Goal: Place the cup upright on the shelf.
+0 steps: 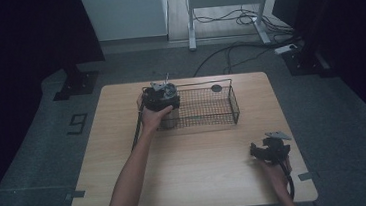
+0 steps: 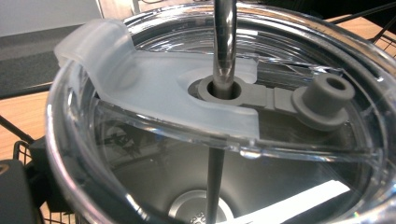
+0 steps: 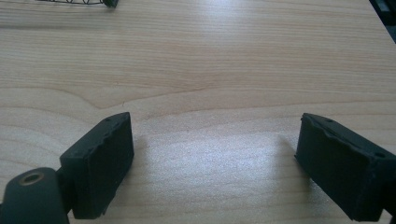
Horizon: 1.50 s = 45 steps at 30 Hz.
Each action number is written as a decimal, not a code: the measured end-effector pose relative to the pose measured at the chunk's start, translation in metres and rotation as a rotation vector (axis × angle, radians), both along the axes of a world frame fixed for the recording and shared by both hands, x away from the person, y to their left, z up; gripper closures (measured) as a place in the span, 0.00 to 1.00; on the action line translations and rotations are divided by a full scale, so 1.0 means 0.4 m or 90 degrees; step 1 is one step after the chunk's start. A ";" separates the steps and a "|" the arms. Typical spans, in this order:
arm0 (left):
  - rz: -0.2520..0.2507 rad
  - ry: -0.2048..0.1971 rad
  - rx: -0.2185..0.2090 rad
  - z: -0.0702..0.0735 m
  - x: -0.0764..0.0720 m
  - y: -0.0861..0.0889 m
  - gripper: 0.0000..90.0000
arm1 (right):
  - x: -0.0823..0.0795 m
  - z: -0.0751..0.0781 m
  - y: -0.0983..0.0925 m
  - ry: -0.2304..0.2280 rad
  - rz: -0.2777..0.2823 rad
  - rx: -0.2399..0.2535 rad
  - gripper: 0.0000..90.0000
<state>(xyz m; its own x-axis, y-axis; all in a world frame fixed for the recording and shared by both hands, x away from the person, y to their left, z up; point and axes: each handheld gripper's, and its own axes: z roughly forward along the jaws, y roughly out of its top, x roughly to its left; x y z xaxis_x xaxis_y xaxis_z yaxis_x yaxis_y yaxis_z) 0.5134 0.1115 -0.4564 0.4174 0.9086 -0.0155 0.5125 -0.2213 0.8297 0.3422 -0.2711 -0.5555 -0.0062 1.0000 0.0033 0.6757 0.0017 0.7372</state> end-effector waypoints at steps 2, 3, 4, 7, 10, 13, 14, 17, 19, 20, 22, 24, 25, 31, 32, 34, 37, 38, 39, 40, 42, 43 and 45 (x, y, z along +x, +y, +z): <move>-0.004 -0.002 0.002 -0.001 -0.001 -0.001 0.04 | 0.000 0.000 0.000 0.000 0.000 0.000 0.13; -0.005 -0.005 0.003 -0.002 -0.003 -0.002 0.04 | 0.000 0.000 0.000 0.000 0.000 0.000 0.13; -0.006 -0.008 0.004 -0.004 -0.005 -0.003 0.04 | 0.000 0.000 0.000 0.000 0.000 0.000 0.13; -0.017 -0.013 0.011 -0.007 -0.013 -0.003 0.04 | 0.000 0.000 0.000 0.000 0.000 0.000 0.13; -0.013 -0.016 0.001 -0.012 -0.020 0.004 0.04 | 0.000 0.000 0.000 -0.001 0.000 0.000 0.13; -0.010 -0.015 -0.009 -0.015 -0.023 0.012 0.04 | 0.000 0.000 0.000 -0.001 0.000 0.000 0.13; -0.011 -0.015 -0.009 -0.015 -0.023 0.013 0.04 | 0.000 0.000 0.000 -0.001 0.000 0.000 0.13; -0.010 -0.015 -0.008 -0.015 -0.024 0.012 0.04 | 0.000 0.000 0.000 -0.001 0.000 -0.001 0.13; 0.005 -0.018 -0.003 -0.011 -0.027 0.007 0.03 | 0.000 0.000 0.000 -0.001 0.000 -0.001 0.13; 0.002 -0.023 -0.004 -0.006 -0.031 0.006 0.01 | 0.000 0.000 0.000 -0.001 0.000 -0.001 0.13; 0.006 -0.033 -0.008 0.006 -0.039 0.005 0.00 | 0.000 0.000 0.000 -0.001 0.000 -0.001 0.13; 0.009 -0.041 -0.013 0.021 -0.048 0.007 0.00 | 0.000 0.000 0.000 -0.001 0.000 0.000 0.13; 0.009 -0.044 -0.013 0.025 -0.051 0.010 0.00 | 0.000 0.000 0.000 -0.001 0.000 0.000 0.13; -0.005 -0.070 -0.008 0.053 -0.092 0.030 0.00 | 0.000 0.000 0.001 -0.001 0.000 -0.001 0.13; -0.010 -0.075 -0.006 0.058 -0.101 0.032 0.00 | 0.000 0.000 0.001 -0.001 0.000 -0.001 0.13; -0.016 -0.084 -0.001 0.066 -0.122 0.038 0.00 | 0.000 0.000 0.001 -0.001 0.000 -0.001 0.13; -0.027 -0.083 -0.006 0.073 -0.146 0.047 0.00 | 0.000 0.000 0.001 -0.002 0.000 -0.001 0.13; -0.031 -0.085 -0.006 0.074 -0.157 0.051 0.00 | 0.000 0.000 0.001 -0.002 0.000 -0.002 0.13; -0.033 -0.085 -0.006 0.075 -0.163 0.053 0.00 | 0.000 0.000 0.001 -0.002 0.000 -0.001 0.13; -0.036 -0.085 -0.005 0.076 -0.171 0.056 0.00 | 0.000 0.000 0.001 -0.002 0.001 -0.002 0.13; -0.042 -0.088 -0.006 0.076 -0.187 0.062 0.00 | 0.000 0.000 0.001 -0.002 0.001 -0.003 0.13; -0.046 -0.088 -0.004 0.078 -0.195 0.065 0.00 | 0.000 0.000 0.001 -0.002 0.000 -0.002 0.13; -0.053 -0.092 -0.009 0.079 -0.212 0.070 0.00 | 0.000 0.000 0.001 -0.001 -0.003 0.000 0.13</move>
